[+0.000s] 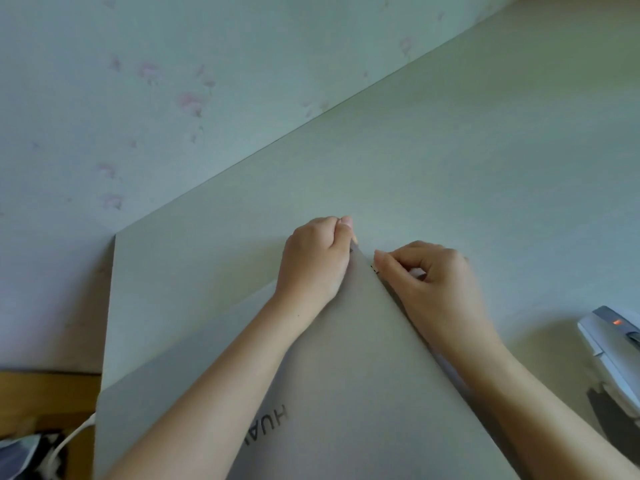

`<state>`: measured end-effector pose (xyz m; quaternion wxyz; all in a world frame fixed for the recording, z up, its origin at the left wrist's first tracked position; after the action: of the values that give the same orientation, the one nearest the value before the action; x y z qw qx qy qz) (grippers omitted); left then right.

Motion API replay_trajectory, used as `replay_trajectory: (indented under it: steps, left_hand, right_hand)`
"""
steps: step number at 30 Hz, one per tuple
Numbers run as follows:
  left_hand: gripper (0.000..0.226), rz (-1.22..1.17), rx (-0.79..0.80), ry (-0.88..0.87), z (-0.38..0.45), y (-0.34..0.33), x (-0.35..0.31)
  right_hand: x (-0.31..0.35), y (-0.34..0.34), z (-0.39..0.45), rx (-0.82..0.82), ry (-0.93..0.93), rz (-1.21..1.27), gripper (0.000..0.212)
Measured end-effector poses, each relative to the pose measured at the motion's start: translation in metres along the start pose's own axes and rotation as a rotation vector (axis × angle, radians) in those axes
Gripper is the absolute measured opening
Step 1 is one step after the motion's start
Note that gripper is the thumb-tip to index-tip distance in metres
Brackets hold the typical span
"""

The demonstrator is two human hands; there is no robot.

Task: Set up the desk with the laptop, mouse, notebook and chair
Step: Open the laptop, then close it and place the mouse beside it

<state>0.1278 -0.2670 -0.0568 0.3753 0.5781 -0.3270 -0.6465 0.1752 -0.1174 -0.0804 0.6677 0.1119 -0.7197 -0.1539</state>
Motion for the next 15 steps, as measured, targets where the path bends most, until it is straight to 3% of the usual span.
replay_trajectory:
  steps: [3, 6, 11, 15]
  left_hand:
    - [0.037, 0.11, -0.108, -0.155, -0.01, 0.002, -0.005]
    - [0.028, 0.31, -0.141, -0.319, -0.031, 0.002, -0.012]
    - [0.052, 0.354, 0.001, -0.247, -0.053, -0.004, 0.009]
    - [0.055, 0.319, 0.031, -0.23, -0.054, -0.007, 0.011]
  right_hand:
    - [0.011, -0.003, -0.005, -0.093, 0.237, -0.314, 0.028]
    - [0.01, -0.007, -0.01, -0.07, 0.342, -0.499, 0.033]
    - [0.005, -0.01, -0.025, -0.04, 0.314, -0.705, 0.056]
    - [0.007, -0.015, -0.028, -0.052, 0.306, -0.718, 0.058]
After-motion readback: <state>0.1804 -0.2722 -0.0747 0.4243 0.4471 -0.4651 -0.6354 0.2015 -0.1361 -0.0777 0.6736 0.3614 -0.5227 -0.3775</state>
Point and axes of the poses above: each hand's wrist, its own z-axis towards the middle knuckle, its own y-axis out of the back of the hand, x = y × z, the point moved 7 cm from there along z, towards the middle knuckle, and after that the axes turned 2 degrees about -y, right-handed, at the moved point
